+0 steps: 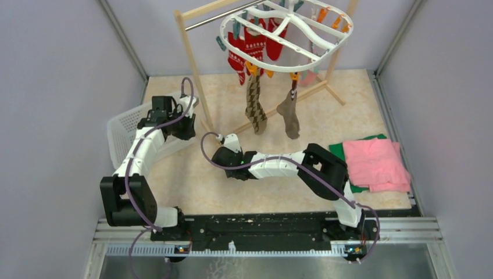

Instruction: Remove the socks clipped to the hanger

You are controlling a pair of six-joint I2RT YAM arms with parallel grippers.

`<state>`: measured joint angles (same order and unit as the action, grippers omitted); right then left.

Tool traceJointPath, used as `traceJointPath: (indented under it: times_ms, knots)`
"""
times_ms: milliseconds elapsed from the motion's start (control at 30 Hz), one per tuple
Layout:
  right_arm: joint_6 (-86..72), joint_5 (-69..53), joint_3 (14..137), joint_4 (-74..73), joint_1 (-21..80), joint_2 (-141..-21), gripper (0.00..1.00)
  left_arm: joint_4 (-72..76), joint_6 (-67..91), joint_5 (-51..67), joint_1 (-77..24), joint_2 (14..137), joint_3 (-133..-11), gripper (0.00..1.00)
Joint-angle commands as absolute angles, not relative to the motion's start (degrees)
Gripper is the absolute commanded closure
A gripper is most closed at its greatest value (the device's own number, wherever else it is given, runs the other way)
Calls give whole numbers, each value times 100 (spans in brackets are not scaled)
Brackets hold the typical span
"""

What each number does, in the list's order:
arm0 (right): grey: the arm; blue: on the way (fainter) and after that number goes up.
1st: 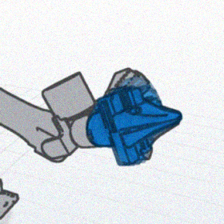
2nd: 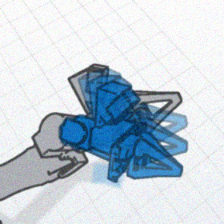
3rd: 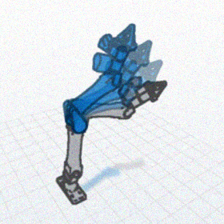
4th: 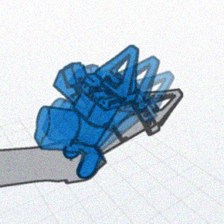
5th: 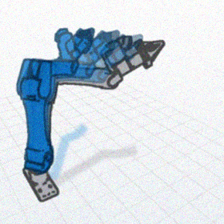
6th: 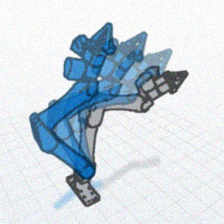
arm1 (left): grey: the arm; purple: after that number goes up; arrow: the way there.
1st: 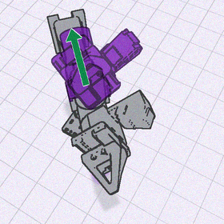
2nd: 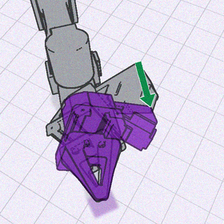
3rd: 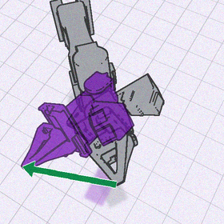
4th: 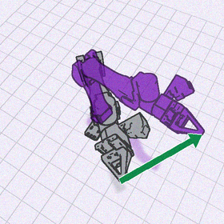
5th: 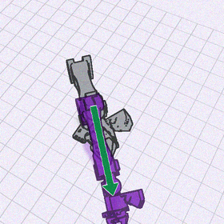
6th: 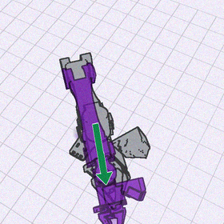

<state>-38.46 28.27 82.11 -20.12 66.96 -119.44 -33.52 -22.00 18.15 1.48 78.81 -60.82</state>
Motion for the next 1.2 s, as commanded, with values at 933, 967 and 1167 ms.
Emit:
traceJointPath:
  times_ms: [933,967,1167]
  knots:
    - [-2969,1097,5443,-2526,2236,-8384,32,-4699,-3150,1851,986,7478,-4784,100]
    - [-2977,1016,5463,-2429,1999,-8465,33,-4702,-3219,1900,959,7503,-4755,100]
    - [-2981,780,5994,-2314,960,-9087,33,-4744,-3518,1888,733,7662,-4691,79]
